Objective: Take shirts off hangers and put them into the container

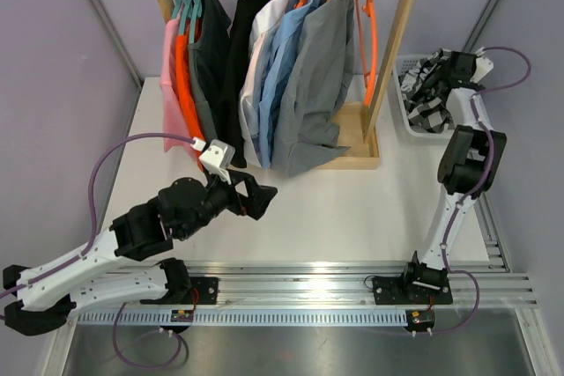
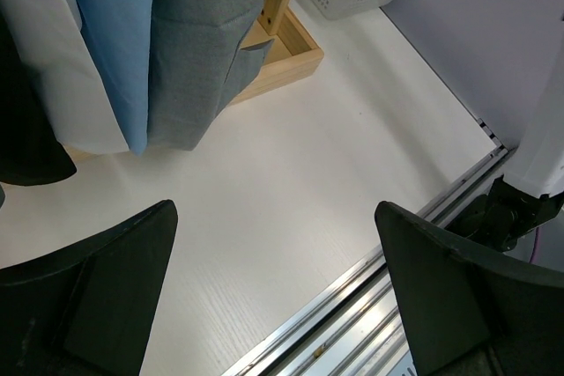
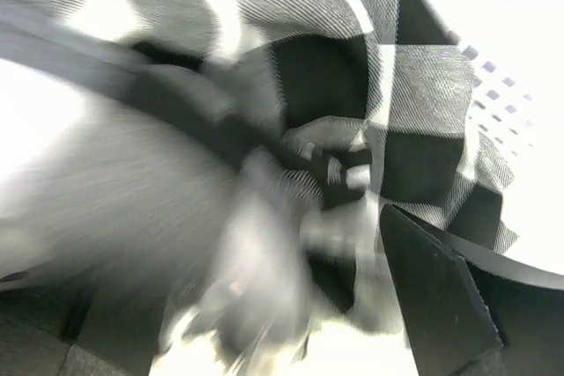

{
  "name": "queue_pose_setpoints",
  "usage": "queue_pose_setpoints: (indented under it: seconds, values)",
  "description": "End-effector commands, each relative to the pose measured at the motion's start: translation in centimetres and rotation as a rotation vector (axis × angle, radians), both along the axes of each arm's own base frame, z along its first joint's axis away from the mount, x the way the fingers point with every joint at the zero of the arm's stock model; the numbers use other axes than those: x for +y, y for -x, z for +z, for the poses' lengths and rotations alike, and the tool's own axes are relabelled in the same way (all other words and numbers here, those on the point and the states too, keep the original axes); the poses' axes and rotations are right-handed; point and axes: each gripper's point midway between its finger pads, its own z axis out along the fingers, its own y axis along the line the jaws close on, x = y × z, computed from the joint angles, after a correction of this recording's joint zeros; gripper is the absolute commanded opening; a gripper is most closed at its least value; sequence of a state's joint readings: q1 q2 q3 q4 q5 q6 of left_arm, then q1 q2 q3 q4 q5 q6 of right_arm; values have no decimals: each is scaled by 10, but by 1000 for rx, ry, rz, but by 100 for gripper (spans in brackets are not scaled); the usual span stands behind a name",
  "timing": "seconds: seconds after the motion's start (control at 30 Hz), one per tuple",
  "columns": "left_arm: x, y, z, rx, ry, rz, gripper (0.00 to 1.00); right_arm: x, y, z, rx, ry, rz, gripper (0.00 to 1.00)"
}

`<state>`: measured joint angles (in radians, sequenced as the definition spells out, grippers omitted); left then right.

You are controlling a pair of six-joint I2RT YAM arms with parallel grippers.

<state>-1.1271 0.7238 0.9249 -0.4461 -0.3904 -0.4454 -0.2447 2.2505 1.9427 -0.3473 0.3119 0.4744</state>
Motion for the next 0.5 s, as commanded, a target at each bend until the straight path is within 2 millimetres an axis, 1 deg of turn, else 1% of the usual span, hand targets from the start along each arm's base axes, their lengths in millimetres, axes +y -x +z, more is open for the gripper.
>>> queue_pose_setpoints:
  seconds: [0.0,0.03,0.07,0.1,0.17,0.2,0.23,0.27,0.3,0.33,0.37,0.4,0.43,0.47]
  values:
    - [-6,-4,26,-47,67,4,99,27,23,267,-659,120,82,100]
    - [-7,-4,27,-51,71,0,99,34,34,281,-721,134,89,99]
    - [-7,-5,28,-54,70,3,99,43,47,302,-765,147,105,99]
    - [-7,-5,29,-59,66,2,99,53,73,343,-840,169,118,100]
    - [-8,-6,32,-65,68,1,99,67,97,366,-844,187,139,100]
    - [-8,-6,33,-70,68,-2,99,81,122,394,-895,198,155,99]
    - [-8,-6,35,-75,73,-2,99,92,131,392,-891,198,186,99]
    - [-9,-7,35,-79,71,-1,99,100,145,399,-910,211,204,99]
    - [-8,-7,37,-85,73,1,99,127,175,423,-979,212,276,99]
    - [-8,-7,39,-91,77,2,99,141,182,415,-977,212,325,100]
    - [-7,-7,40,-93,79,2,99,157,193,418,-981,213,374,99]
    - [-6,-7,41,-98,79,5,99,168,215,429,-1001,230,408,100]
    - [-6,-8,41,-102,77,5,99,195,222,420,-975,202,489,99]
    - [-5,-8,43,-105,81,9,99,205,232,421,-981,201,526,100]
